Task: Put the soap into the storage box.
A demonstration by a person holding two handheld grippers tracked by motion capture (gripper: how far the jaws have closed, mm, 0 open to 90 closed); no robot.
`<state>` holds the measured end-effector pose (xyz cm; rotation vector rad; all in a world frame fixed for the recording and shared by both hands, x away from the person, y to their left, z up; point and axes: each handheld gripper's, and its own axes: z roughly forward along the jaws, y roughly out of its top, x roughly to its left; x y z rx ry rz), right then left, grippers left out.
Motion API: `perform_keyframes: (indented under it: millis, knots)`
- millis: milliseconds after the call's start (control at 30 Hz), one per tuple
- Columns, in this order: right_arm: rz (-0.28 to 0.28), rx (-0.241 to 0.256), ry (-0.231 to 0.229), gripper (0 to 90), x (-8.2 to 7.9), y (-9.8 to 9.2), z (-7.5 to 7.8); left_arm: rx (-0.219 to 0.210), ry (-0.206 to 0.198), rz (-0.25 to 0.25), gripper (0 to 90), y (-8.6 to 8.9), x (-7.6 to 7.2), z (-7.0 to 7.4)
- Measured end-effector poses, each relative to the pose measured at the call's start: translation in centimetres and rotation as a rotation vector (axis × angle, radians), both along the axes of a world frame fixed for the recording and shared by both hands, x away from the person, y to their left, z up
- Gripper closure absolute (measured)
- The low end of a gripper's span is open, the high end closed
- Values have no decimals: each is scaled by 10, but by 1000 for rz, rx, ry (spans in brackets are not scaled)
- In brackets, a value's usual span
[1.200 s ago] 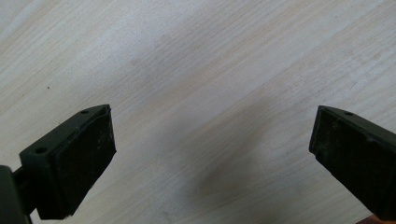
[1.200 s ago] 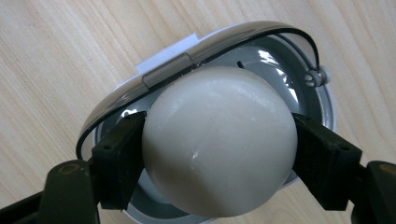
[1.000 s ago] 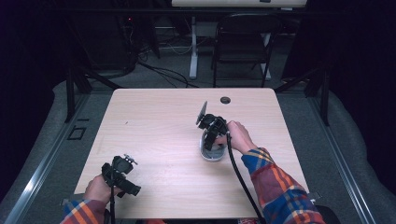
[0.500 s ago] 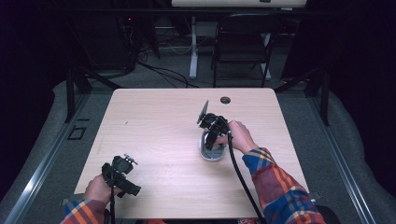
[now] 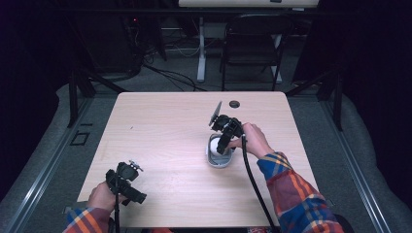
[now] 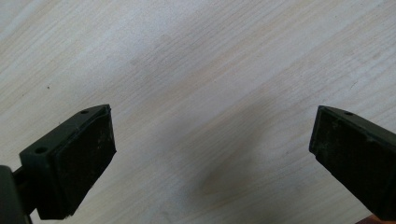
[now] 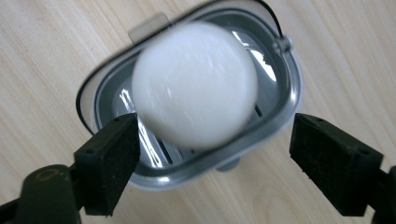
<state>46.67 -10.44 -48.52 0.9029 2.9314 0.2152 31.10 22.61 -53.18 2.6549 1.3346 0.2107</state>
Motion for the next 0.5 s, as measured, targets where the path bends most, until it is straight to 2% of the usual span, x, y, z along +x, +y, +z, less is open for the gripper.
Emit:
perform_keyframes:
  millis: [200, 500]
  knots:
    - [-24, 31, -1, 137, -6, -17, 8, 1, -1, 0, 0, 0, 0, 0]
    - [-61, 38, -17, 84, -19, -48, 13, 1, -4, -2, 0, 0, 0, 0]
